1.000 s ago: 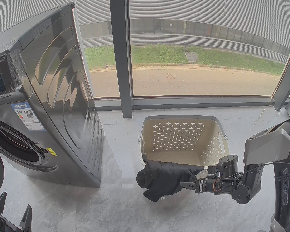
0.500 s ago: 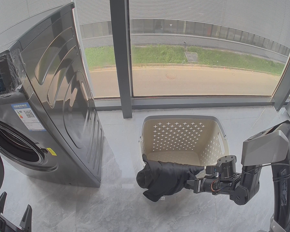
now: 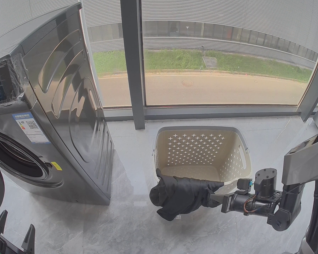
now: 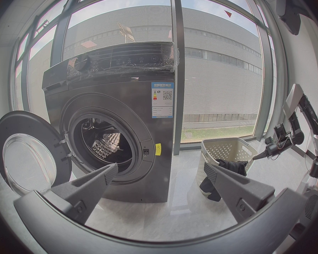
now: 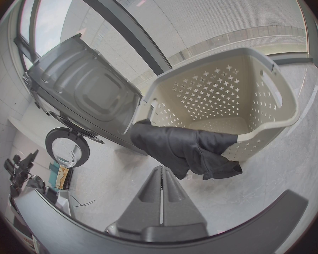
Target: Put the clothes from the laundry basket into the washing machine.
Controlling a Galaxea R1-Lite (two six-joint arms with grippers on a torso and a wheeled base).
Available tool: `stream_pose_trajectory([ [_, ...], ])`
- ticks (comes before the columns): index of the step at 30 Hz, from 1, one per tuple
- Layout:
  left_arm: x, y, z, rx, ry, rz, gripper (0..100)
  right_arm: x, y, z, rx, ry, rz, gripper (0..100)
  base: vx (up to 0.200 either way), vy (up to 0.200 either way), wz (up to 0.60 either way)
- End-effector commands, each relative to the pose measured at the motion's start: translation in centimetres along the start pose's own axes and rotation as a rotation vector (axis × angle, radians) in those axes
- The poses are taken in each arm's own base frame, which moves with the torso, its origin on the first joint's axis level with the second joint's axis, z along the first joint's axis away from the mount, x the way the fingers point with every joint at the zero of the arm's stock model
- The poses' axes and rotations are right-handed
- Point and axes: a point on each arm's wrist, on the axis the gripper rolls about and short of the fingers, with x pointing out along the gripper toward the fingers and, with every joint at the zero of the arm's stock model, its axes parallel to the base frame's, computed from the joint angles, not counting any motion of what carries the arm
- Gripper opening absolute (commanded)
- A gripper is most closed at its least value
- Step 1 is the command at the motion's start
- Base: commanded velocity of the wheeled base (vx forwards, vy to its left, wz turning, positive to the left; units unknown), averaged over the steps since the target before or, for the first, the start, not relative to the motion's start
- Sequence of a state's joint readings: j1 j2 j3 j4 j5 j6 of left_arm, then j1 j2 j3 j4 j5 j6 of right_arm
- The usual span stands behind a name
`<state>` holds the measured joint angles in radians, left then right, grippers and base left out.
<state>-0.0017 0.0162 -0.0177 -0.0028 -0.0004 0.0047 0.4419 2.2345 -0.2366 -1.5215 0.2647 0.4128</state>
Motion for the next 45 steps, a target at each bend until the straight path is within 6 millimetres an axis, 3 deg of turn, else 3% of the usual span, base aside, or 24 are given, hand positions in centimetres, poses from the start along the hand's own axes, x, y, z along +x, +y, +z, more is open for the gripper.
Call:
stream_pose_trajectory([
  [1,0.0,0.0,-0.5,-0.003,0.003,-0.001,100,-4.5,2.8,1.9,-0.030,-0.108,0.070,0,0.000,0.000,0.00],
  [6,0.0,0.0,-0.5,-0.008,0.003,-0.001,100,-6.0,4.0,3.2,-0.022,-0.186,0.111,0,0.000,0.000,0.00],
  [11,0.0,0.0,-0.5,-0.009,0.003,-0.002,100,-5.9,3.9,2.9,-0.017,-0.169,0.102,0,0.000,0.000,0.00],
  [17,0.0,0.0,-0.5,0.001,0.003,-0.006,100,-3.0,1.4,-1.0,-0.005,0.034,0.003,0,0.000,0.000,0.00],
  [20,0.0,0.0,-0.5,0.006,0.003,-0.006,100,-2.6,1.1,-1.2,-0.032,0.044,-0.003,0,-0.200,0.000,0.00],
  [21,0.0,0.0,-0.5,0.006,0.003,-0.006,100,-2.5,1.2,-1.1,-0.044,0.039,0.003,100,-0.200,0.000,0.00],
  [29,0.0,0.0,-0.5,0.003,0.003,-0.006,100,0.2,0.1,-1.7,-0.046,0.035,-0.068,100,-0.200,0.000,0.00],
  [38,0.0,0.0,-0.5,0.005,0.003,-0.006,100,3.4,-1.6,-2.3,-0.039,0.036,-0.090,100,0.000,0.000,0.00],
  [45,0.0,0.0,-0.5,0.006,0.003,-0.006,100,6.2,-2.7,-1.4,-0.033,0.004,-0.097,100,0.000,0.000,0.00],
])
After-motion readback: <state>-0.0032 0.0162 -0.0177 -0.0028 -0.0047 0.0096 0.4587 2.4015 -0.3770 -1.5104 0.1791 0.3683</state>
